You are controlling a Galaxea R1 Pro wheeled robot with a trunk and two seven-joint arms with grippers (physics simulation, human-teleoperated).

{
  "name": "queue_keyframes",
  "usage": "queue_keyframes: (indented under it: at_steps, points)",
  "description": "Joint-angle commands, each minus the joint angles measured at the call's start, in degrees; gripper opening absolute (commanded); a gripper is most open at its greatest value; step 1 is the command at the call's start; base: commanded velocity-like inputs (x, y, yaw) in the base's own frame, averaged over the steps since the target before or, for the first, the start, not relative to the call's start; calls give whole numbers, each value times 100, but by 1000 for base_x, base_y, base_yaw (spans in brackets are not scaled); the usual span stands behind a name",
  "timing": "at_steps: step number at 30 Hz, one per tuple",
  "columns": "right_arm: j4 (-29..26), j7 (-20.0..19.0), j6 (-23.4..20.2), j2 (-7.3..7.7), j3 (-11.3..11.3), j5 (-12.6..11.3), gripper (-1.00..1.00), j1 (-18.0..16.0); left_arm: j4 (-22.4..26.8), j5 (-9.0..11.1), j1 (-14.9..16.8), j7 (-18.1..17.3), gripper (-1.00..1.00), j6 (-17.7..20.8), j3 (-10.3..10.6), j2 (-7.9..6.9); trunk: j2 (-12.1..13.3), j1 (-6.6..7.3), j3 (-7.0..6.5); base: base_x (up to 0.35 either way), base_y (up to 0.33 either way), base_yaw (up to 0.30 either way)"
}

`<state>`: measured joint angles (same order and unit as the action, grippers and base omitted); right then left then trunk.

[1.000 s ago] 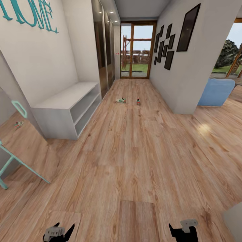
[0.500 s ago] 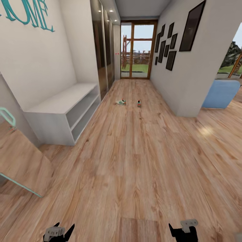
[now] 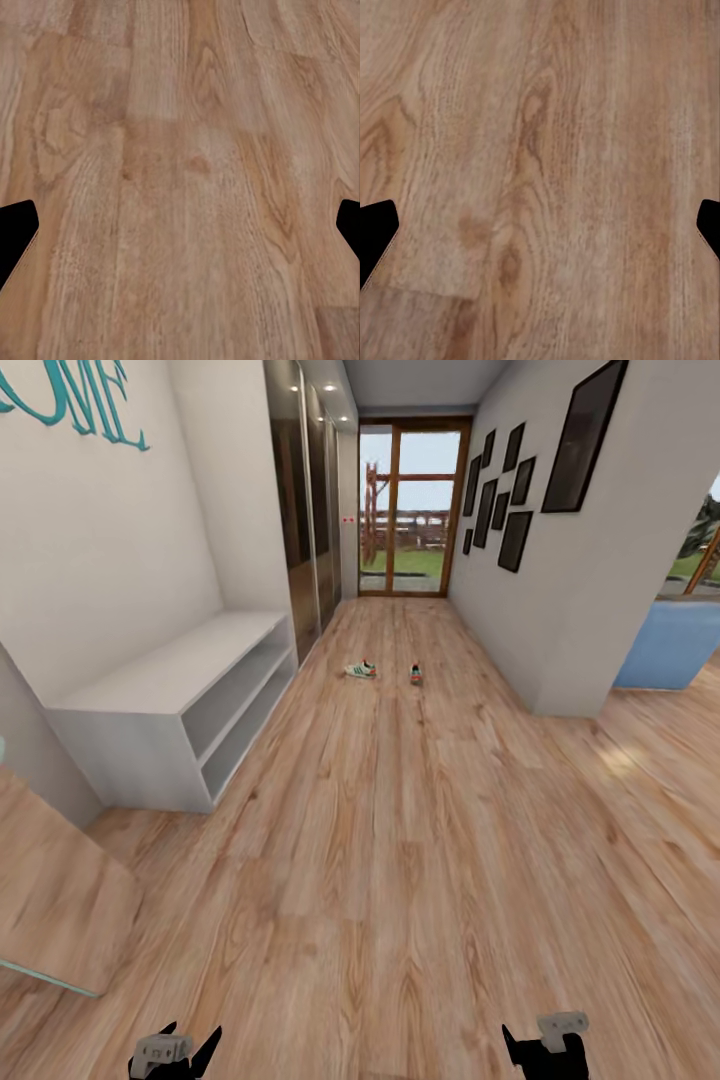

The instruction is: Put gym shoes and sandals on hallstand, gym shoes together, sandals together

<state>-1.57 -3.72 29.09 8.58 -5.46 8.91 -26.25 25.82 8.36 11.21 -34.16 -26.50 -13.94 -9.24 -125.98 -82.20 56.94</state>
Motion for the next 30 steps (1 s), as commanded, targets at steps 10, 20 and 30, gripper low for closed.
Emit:
queue_keyframes:
  at_steps: [10, 20, 30]
  points:
    - [-1, -8, 17, 2, -52, 44, 100, -3, -7, 51, 4, -56, 100, 9, -21, 1, -2, -3, 5, 340, 0, 0]
    - [0, 2, 17, 4, -52, 45, 100, -3, -7, 43, 4, -56, 100, 10, -21, 1, -2, -3, 5, 339, -38, 0]
    - [-1, 2, 17, 2, -52, 45, 100, -3, -7, 43, 4, -56, 100, 13, -21, 1, -2, -3, 5, 333, -100, 0]
